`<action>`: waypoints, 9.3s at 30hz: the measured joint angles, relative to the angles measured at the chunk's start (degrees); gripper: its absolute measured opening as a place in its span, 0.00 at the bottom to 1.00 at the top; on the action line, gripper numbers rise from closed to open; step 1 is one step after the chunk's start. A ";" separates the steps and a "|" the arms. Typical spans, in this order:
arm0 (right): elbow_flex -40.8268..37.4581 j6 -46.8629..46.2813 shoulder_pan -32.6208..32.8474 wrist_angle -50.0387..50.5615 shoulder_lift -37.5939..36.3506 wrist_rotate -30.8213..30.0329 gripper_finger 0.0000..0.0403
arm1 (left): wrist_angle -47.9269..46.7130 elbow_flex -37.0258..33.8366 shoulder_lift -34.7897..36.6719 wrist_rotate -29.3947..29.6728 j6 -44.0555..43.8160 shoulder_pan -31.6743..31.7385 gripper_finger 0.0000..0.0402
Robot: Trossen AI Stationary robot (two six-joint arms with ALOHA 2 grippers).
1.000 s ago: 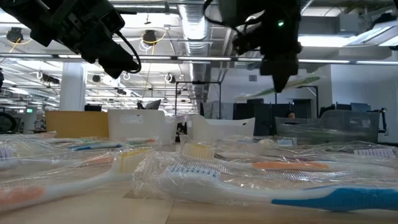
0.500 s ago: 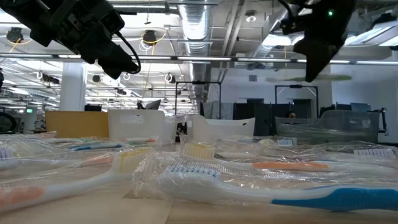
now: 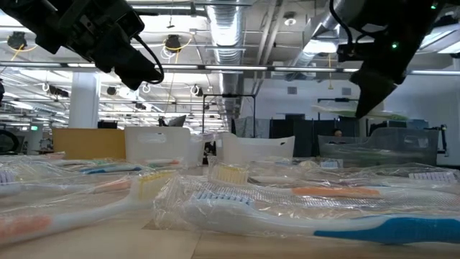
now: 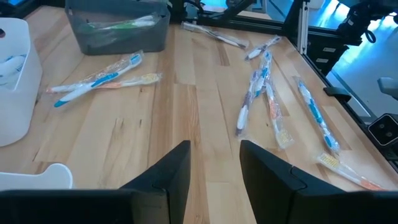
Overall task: Pick & Place Toothbrushes
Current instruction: Put the green toothbrush into the black bin, then put the orange toothbrush into the yellow bin
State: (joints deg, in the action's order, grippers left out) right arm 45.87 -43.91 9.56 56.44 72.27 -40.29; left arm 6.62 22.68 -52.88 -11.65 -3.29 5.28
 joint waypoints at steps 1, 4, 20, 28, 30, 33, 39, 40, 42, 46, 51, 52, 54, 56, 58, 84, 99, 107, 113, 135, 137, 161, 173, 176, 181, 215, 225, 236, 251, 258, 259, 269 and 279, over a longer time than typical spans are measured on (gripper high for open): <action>0.04 1.03 -0.23 -0.50 0.00 0.06 0.03 | 0.00 0.00 0.00 0.00 0.00 0.00 0.33; 0.04 3.59 -1.25 -0.10 0.00 1.20 0.03 | 0.00 0.00 0.00 -0.01 0.00 0.00 0.33; -1.29 3.83 -4.85 4.94 0.00 5.96 0.03 | -0.18 0.00 0.00 -0.01 0.00 0.00 0.33; -4.08 4.01 -6.17 2.74 0.04 7.33 0.03 | -0.17 0.00 0.00 0.01 0.00 0.00 0.33; -4.09 4.02 -6.43 2.65 0.04 7.36 0.03 | -0.16 0.00 0.00 0.01 0.00 0.00 0.33; -4.09 5.75 -6.79 1.44 0.04 7.47 0.03 | -0.16 0.00 0.00 0.01 0.00 0.00 0.33; -4.09 11.22 -8.02 -1.91 0.04 7.93 0.03 | -0.16 0.00 0.00 0.01 0.01 0.00 0.33; -4.09 11.76 -8.32 -1.70 0.04 8.00 0.03 | -0.16 0.00 0.00 0.01 0.00 0.00 0.33; -4.09 13.14 -8.99 -1.22 0.04 8.46 0.03 | -0.16 0.00 0.00 0.01 0.00 0.00 0.33; -4.09 15.12 -10.44 -1.11 0.04 9.34 0.03 | -0.16 0.00 0.00 0.01 0.02 0.00 0.33; -4.09 16.09 -11.81 -1.16 0.04 10.30 0.03 | -0.16 0.00 0.00 0.01 0.02 0.00 0.33; -4.09 16.48 -12.19 -1.19 0.04 10.46 0.03 | -0.16 0.00 0.00 0.01 0.02 0.00 0.33; -4.09 16.90 -13.11 -1.30 0.04 10.69 0.03 | -0.14 0.00 0.00 0.01 0.02 0.00 0.33; -4.09 16.93 -14.16 -1.31 0.04 10.73 0.03 | -0.13 0.00 0.00 0.01 0.02 0.00 0.33; -4.09 17.30 -15.37 -1.60 0.04 11.87 0.03 | -0.14 0.00 0.00 0.01 0.02 0.00 0.33; -4.11 15.40 -19.35 -3.42 0.04 16.71 0.34 | -0.14 0.00 0.00 0.04 1.46 0.00 0.33; 1.39 22.22 -18.35 -3.74 0.04 16.01 0.58 | 0.44 0.00 0.00 -0.04 2.80 -2.45 0.33; 4.88 31.52 -9.73 -14.14 0.04 17.78 0.55 | 0.50 0.00 0.00 -0.02 1.08 -2.67 0.33; 5.18 32.31 -3.39 -20.14 0.04 17.77 0.56 | -0.08 0.00 0.00 0.02 3.46 -3.12 0.33; 5.18 35.50 3.22 -28.73 0.17 17.74 0.56 | -27.20 0.02 0.02 3.68 19.04 -25.20 0.33; 5.18 35.48 2.99 -28.73 0.17 17.74 0.56 | -28.14 0.02 0.02 3.62 18.44 -26.46 0.33; 5.16 35.35 2.62 -29.23 0.20 17.72 0.56 | -24.57 -2.13 -11.13 4.59 11.54 -31.21 0.33; 5.16 35.48 2.62 -29.26 0.20 17.72 0.56 | -24.16 -1.79 -13.00 4.58 10.29 -31.19 0.33; 5.16 35.48 2.62 -29.26 0.20 17.72 0.56 | -24.15 -1.79 -13.00 4.58 10.29 -31.19 0.33; 5.16 35.48 2.62 -29.26 0.20 17.72 0.56 | -24.14 -1.79 -12.98 4.56 10.27 -31.19 0.33; 5.11 35.46 2.62 -30.11 0.20 17.53 0.56 | -23.98 -1.48 -12.86 6.96 10.05 -31.21 0.00; 2.30 36.93 2.61 -33.68 0.17 17.53 0.56 | -34.19 4.22 -12.98 9.31 10.51 -31.21 0.00; -0.33 41.24 2.14 -39.73 0.17 17.56 0.56 | -44.54 13.85 -12.98 16.68 11.97 -31.05 0.00; -0.33 41.52 2.12 -41.35 0.17 17.74 0.56 | -71.37 25.71 -7.63 42.93 7.75 -27.25 0.00; -0.33 42.42 2.12 -42.36 0.17 17.77 0.56 | -71.68 27.49 -0.44 52.46 -3.20 -14.98 0.00; -0.33 42.43 2.12 -42.39 0.17 17.77 0.56 | -71.82 27.45 0.74 53.13 -3.46 -13.07 0.00; -0.33 42.41 2.12 -42.42 0.17 17.77 0.56 | -64.79 25.42 11.67 50.38 4.12 4.75 0.00; -0.33 42.43 2.12 -42.40 0.17 17.77 0.56 | -58.50 18.96 15.34 38.27 14.76 21.75 0.00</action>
State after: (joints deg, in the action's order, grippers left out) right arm 45.54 -1.48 11.68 14.04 72.44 -22.52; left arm -51.88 41.64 -37.54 26.62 11.47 27.02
